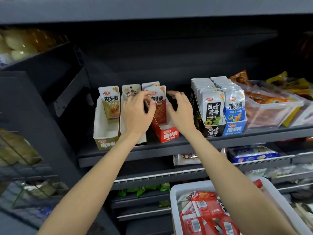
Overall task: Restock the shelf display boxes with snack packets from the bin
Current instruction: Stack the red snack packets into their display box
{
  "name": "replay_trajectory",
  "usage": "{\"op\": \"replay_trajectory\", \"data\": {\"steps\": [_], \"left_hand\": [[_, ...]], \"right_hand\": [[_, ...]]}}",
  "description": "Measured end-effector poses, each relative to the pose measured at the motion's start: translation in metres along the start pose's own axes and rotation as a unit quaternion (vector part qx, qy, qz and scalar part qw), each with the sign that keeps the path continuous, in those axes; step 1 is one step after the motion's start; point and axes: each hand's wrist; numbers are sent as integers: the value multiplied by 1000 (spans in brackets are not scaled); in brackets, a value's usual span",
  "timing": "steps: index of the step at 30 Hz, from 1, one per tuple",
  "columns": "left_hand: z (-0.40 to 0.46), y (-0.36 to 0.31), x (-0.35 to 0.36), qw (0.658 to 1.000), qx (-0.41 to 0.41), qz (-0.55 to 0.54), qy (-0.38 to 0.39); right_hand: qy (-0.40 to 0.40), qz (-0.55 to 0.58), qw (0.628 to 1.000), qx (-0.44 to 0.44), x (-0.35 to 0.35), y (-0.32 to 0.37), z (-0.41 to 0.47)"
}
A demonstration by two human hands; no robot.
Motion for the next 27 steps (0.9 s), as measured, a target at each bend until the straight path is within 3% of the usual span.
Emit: {"op": "replay_trajectory", "data": {"steps": [4, 7, 11, 14, 16, 21, 23, 25, 27], "left_hand": [[-42, -32, -12, 994, 4, -110, -6], [-93, -58, -19, 987, 14, -159, 18], [-164, -74, -9, 975, -43, -159, 149], [-205, -77, 7, 941, -105, -116, 300], [-224, -80, 18, 922, -118, -76, 361], [-249, -84, 40, 905, -84, 57, 414], [-261, -89, 45, 868, -62, 72, 488], [-273, -97, 50, 808, -38, 93, 580], [-277, -100, 54, 774, -22, 112, 623]], "right_hand": [[40, 36, 998, -23, -35, 0, -42], [124, 71, 990, 12, -74, -12, -97], [268, 12, 959, 90, -103, -59, -180], [332, -53, 933, 128, -110, -95, -231], [341, -75, 926, 142, -112, -109, -253], [316, -170, 921, 153, -102, -125, -272], [354, -203, 904, 127, -97, -127, -272], [376, -239, 889, 107, -94, -127, -269], [392, -276, 872, 96, -93, -128, -264]]}}
Point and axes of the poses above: each hand's wrist, its own z-axis towards the middle knuckle, its own x-axis out of the palm, y = z × x, and after that the axes turned 2 degrees about x, right-handed
